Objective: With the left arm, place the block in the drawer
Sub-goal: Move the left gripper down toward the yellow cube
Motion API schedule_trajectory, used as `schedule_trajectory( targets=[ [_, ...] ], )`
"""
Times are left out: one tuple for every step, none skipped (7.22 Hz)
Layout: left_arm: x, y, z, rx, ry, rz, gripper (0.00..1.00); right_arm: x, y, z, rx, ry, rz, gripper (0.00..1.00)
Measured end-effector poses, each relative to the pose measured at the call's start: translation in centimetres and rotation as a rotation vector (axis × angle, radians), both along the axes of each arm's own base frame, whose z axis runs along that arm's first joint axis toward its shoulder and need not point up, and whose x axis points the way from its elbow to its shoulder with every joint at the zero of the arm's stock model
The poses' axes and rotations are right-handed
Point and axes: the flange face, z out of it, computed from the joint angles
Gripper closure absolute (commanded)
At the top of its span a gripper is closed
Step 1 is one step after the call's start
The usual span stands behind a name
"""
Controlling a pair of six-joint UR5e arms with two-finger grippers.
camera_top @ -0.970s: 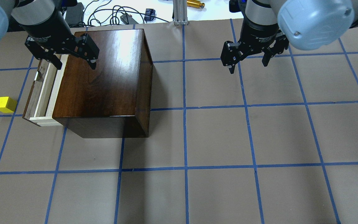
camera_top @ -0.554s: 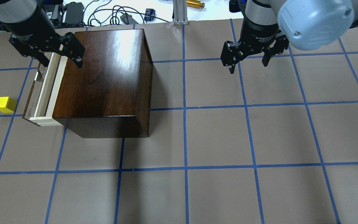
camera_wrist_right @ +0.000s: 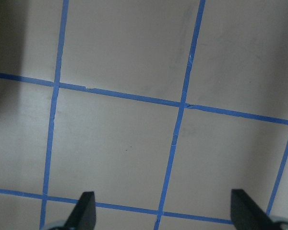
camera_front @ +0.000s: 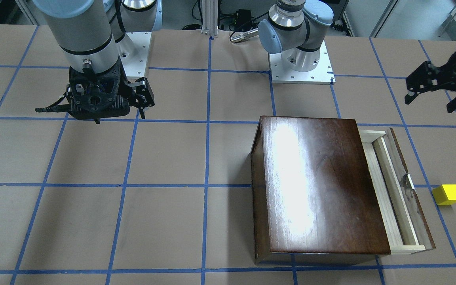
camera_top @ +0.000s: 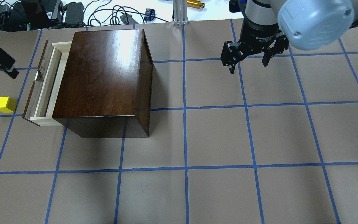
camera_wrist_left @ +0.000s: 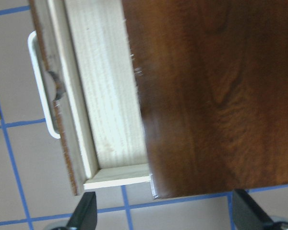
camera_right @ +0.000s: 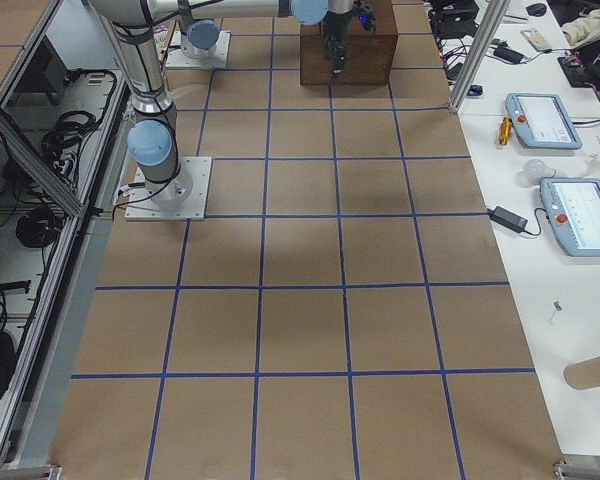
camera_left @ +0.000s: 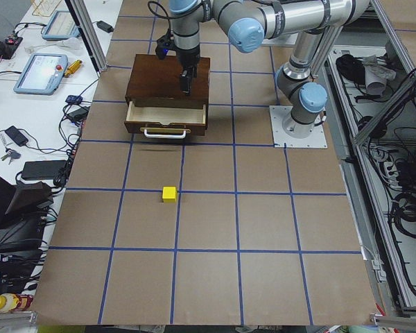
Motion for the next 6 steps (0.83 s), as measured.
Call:
schedule_trajectory(
  targets=[
    [4.0,0.4,-0.6,0.004,0.006,-0.058,0.0,0.0,0.0,0.0,0.0,0.0,0.0,0.0],
    [7.2,0.4,-1.4,-0.004,0.002,-0.11,0.0,0.0,0.0,0.0,0.0,0.0,0.0,0.0],
    [9.6,-0.2,-2.5,-0.009,-0.011,-0.153,0.0,0.0,0.0,0.0,0.0,0.0,0.0,0.0],
    [11.6,-1.1,-3.9,-0.002,-0.025,-0.225,0.0,0.0,0.0,0.0,0.0,0.0,0.0,0.0],
    [13.7,-2.1,-5.5,0.006,-0.031,-0.315,0.0,0.0,0.0,0.0,0.0,0.0,0.0,0.0],
    [16.2,-2.9,-7.0,0.005,-0.037,-0.427,0.0,0.0,0.0,0.0,0.0,0.0,0.0,0.0]
  ],
)
